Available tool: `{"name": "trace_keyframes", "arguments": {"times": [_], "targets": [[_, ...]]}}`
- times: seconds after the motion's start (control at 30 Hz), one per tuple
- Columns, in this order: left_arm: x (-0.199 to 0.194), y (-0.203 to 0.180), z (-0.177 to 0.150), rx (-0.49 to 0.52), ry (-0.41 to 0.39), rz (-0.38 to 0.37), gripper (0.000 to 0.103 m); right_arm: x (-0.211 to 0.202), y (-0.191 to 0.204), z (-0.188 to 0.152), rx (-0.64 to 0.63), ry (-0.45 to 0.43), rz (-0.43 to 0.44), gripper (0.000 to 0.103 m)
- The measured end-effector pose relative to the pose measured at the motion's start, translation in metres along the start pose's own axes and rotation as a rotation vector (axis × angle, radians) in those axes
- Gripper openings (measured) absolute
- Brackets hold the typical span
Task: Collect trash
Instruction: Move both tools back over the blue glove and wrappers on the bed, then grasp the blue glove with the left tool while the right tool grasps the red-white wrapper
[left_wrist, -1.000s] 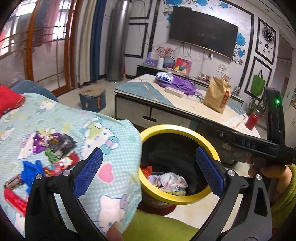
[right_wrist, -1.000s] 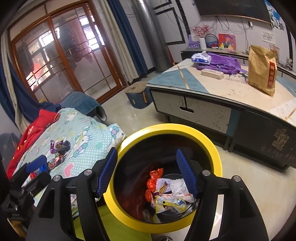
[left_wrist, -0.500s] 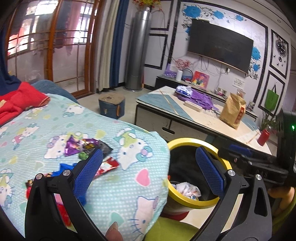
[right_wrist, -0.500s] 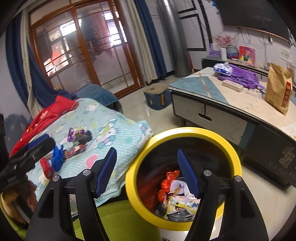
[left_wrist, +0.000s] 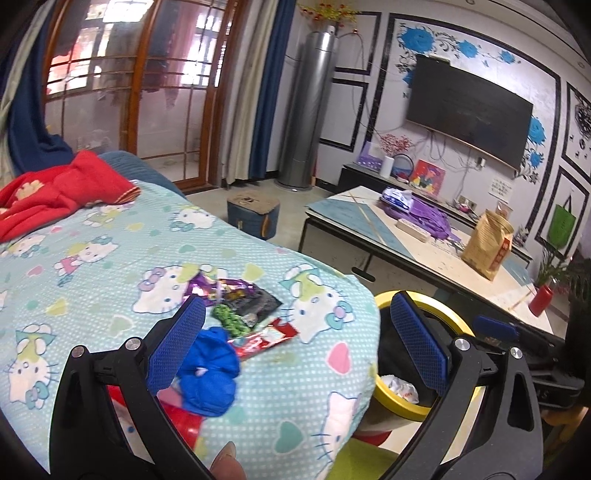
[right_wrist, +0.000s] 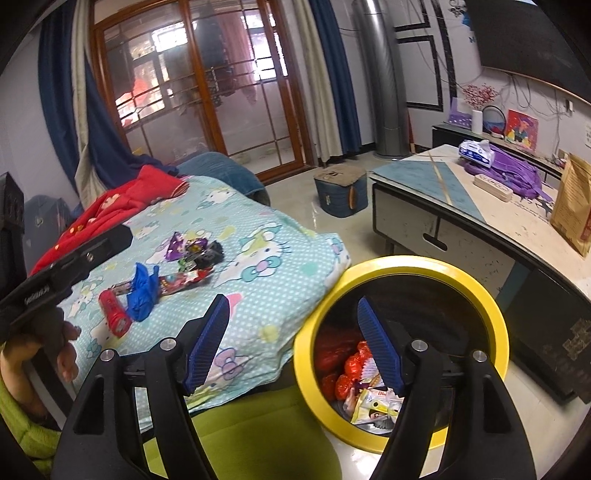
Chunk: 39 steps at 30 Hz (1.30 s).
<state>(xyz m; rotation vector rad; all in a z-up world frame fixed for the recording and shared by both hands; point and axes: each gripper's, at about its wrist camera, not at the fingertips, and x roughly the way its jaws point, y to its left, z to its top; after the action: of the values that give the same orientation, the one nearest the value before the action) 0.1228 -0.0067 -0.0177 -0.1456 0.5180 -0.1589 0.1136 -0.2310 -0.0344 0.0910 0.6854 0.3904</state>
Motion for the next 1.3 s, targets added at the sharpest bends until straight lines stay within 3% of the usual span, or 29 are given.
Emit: {"name": "trace_keyframes", "arguments": {"times": [0.63, 0.93, 1.13, 1.3], "targets": [[-0.018, 0.063, 0.003, -0.094, 0.007, 0.095, 0.092, 0.033, 0.066, 0.004, -0.1, 0.093, 0.12, 0.07], [-0.013, 0.097, -0.001, -0.119, 0.087, 0.128, 0.092, 0.073, 0.087, 0.015, -0.099, 0.155, 0.167, 0.07], [-0.01, 0.104, -0.004, -0.12, 0.123, 0.096, 0.092, 0.101, 0.087, 0.022, -0.07, 0.184, 0.166, 0.069], [-0.003, 0.096, -0.008, -0.101, 0.158, 0.04, 0.08, 0.123, 0.082, 0.027, -0.04, 0.206, 0.168, 0.063]]}}
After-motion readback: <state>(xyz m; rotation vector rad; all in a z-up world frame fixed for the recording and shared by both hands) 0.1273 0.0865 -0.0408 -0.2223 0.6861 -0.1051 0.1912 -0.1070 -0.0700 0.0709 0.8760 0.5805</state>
